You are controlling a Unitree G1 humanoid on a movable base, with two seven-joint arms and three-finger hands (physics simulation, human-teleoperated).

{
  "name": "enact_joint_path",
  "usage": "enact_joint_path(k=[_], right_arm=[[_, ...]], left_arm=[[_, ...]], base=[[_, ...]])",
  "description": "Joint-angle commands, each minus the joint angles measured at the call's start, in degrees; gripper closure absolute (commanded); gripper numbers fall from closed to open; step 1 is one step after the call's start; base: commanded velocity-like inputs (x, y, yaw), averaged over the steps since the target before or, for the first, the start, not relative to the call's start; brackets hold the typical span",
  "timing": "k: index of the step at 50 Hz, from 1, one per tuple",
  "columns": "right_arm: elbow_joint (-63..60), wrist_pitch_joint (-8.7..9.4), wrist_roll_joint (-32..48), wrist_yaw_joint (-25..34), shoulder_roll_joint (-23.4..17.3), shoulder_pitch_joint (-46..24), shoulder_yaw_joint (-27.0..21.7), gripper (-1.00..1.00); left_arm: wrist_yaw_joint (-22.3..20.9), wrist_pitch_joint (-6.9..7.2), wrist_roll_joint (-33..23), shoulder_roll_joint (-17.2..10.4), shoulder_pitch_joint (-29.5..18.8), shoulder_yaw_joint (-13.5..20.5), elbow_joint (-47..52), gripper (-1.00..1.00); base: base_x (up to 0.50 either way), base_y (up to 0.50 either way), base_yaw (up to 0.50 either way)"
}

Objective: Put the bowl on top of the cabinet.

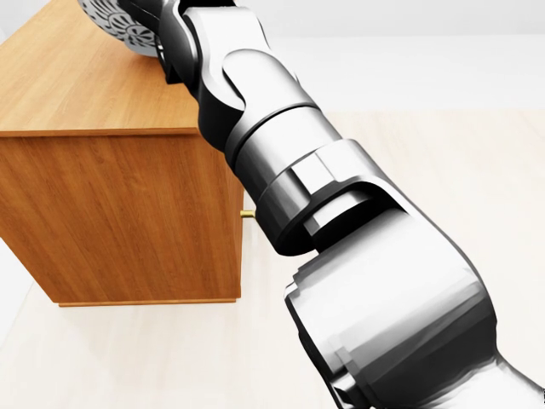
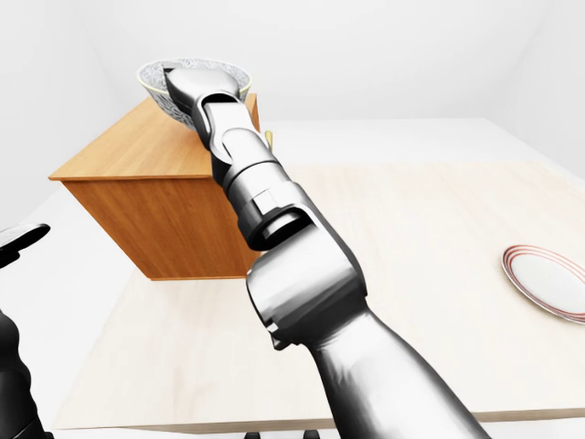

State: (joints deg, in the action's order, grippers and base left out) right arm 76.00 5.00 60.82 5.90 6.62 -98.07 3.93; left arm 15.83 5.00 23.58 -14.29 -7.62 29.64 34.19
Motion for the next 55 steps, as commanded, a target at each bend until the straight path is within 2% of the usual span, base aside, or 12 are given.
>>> enact_joint_path(k=[1,31,34,36,40,42,44,45,55], right_arm=[[-0.8,0.00,1.1,-0.5,0.2,0.9,0.0,1.00],[-0.7,0.00,0.7,-0.6,0.1,1.9,0.2,1.00],[-0.8,0.00,0.7,-0.5,0.0,1.6,0.2,0.78],[-0.8,0.00,0.8,-0.8,0.1,1.6,0.2,0.44],[-0.9,0.00,0.2,-2.1,0.4,1.2,-0.1,0.16],[-0.9,0.00,0.2,-2.3,0.4,1.1,0.0,-0.27],[-0.9,0.00,0.3,-2.6,0.4,0.7,0.0,-0.89],[-1.0,0.00,0.3,-2.8,0.4,0.6,0.1,-1.00],[-1.5,0.00,-0.4,-3.0,0.5,-3.0,0.0,-1.00]], left_arm=[[0.1,0.00,0.2,0.0,0.0,0.1,0.1,-1.00],[0.2,0.00,0.4,-0.2,0.0,0.2,0.5,-1.00],[0.1,0.00,0.1,0.0,0.0,-0.2,0.2,-1.00],[-0.1,0.00,0.1,0.0,0.0,0.0,0.0,-1.00],[-0.1,0.00,-0.1,0.0,0.0,-0.2,-0.1,-1.00],[0.0,0.00,0.0,0.0,0.0,-0.1,0.0,-1.00],[0.0,0.00,0.0,-0.1,-0.1,0.0,0.0,-1.00],[0.0,0.00,0.0,-0.1,-0.1,-0.1,-0.1,-1.00],[0.0,0.00,0.1,-0.1,0.0,0.0,0.2,-1.00]], base=[[0.01,0.00,0.00],[0.00,0.00,0.00],[0.00,0.00,0.00],[0.00,0.00,0.00],[0.00,0.00,0.00],[0.00,0.00,0.00],[0.00,0.00,0.00],[0.00,0.00,0.00],[0.00,0.00,0.00]])
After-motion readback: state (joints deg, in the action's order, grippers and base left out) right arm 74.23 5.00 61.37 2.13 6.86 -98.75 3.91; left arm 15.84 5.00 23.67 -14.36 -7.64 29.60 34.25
